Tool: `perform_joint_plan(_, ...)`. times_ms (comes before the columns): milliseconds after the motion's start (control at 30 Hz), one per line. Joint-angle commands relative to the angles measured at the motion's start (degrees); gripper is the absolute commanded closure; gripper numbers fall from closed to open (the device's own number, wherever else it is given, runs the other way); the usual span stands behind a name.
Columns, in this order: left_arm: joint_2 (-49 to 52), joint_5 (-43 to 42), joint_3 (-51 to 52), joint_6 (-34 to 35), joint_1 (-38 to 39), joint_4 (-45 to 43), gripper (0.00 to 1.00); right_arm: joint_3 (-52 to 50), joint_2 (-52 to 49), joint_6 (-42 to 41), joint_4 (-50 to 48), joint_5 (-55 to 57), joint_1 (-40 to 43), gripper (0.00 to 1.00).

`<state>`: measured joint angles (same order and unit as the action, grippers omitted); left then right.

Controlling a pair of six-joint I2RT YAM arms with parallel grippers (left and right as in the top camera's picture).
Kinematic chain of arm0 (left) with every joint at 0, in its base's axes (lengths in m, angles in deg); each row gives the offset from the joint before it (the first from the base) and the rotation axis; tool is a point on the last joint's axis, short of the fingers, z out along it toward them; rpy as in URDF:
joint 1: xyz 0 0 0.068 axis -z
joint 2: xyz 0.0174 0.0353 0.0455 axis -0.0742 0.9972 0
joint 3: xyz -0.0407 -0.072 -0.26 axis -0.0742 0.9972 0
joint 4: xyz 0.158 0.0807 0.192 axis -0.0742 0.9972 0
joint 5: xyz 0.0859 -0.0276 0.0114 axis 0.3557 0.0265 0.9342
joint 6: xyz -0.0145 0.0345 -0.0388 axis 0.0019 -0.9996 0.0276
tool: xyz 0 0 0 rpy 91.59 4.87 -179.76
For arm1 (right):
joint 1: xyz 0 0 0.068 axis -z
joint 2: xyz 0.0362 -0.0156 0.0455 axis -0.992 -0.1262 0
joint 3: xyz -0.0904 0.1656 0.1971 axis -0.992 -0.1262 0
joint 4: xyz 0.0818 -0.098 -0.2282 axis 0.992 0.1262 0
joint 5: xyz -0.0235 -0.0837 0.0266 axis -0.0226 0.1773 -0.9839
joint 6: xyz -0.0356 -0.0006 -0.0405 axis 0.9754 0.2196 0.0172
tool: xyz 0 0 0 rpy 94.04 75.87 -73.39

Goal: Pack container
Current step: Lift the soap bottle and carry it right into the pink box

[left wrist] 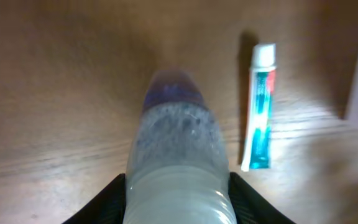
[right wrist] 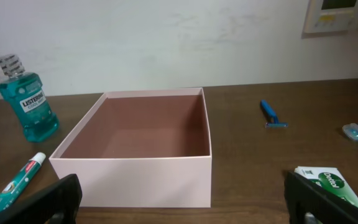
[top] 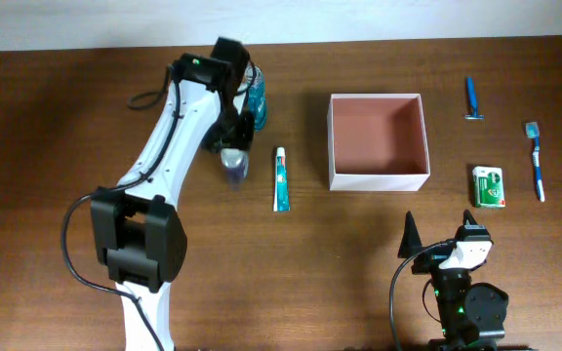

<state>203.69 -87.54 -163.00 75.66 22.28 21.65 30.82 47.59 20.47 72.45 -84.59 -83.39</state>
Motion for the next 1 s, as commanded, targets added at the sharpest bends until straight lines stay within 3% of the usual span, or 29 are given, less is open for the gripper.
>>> perform_joint_plan(0,-0.87,-0.98,-12.92,-1.05,1.29,3.37,0.65,-0.26,0.33,0.46,0.31,-0.11,-0.48,0.01)
perform_joint_plan(33,-0.87,-3.02,-20.15,-2.21,2.95,4.92,0.65,-0.26,0.33,0.48,0.31,-0.11,-0.48,0.01)
perform_joint_plan(267,-0.92,-4.79,-33.22,-1.97,10.43,7.93,0.64,-0.26,0.33,0.46,0.31,-0.11,-0.48,0.01)
perform_joint_plan(400,-0.90,-6.16,-34.01,-1.73,15.65,5.46,0.64,-0.26,0.33,0.48,0.31,-0.11,-0.48,0.01)
perform_joint_plan(633,0.59,-5.11,-34.01,-1.51,21.88,-7.54,0.64,-0.26,0.33,0.46,0.31,-0.11,-0.48,0.01)
perform_joint_plan(967,8.79,-4.46,-34.01,-1.33,23.47,-11.17,0.64,-0.26,0.33,0.48,0.31,-0.11,-0.48,0.01)
